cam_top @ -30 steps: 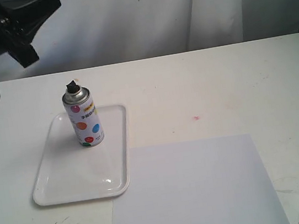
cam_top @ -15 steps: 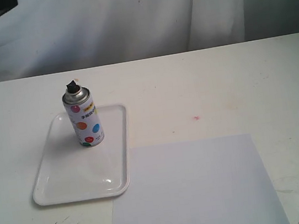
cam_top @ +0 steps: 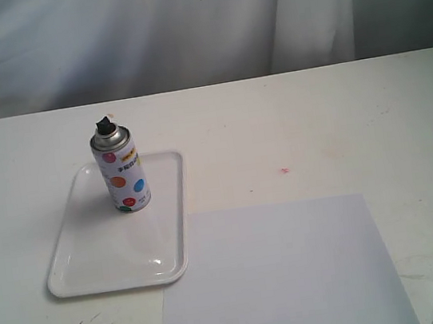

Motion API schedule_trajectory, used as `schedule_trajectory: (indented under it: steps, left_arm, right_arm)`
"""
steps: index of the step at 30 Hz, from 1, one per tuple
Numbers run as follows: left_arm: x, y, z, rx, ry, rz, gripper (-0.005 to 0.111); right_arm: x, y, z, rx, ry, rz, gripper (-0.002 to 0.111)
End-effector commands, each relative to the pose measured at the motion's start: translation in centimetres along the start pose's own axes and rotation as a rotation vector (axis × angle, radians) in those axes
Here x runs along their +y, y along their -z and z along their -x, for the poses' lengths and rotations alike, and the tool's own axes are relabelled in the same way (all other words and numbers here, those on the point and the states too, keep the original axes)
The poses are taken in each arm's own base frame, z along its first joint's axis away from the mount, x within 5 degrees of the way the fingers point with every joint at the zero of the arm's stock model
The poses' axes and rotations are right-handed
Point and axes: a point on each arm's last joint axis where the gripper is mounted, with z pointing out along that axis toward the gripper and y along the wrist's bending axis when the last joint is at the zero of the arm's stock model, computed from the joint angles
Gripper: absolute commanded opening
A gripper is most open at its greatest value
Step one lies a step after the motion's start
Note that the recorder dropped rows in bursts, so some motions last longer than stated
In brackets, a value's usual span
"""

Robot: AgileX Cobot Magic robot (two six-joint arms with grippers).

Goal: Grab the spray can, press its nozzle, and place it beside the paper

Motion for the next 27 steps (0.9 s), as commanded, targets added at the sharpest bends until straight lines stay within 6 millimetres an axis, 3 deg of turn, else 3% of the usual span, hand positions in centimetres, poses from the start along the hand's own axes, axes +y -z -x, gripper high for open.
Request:
schedule_trajectory:
  steps: [1, 12, 27]
  left_arm:
    - [-0.5, 1.6, -0.9, -0.026, -0.034, 0.022, 0.0]
    - [-1.1, 3.4, -0.2, -0.098, -0.143, 0.044, 0.0]
    - [0.1, 3.6, -0.1, -0.131, -0.067, 0.172, 0.0]
  right_arm:
    - [0.0, 0.0, 0.0, 0.0, 0.002, -0.003, 0.0]
    - [0.0, 0.0, 0.0, 0.0, 0.002, -0.001, 0.0]
    - [0.0, 0.0, 0.0, 0.0, 0.002, -0.001, 0.0]
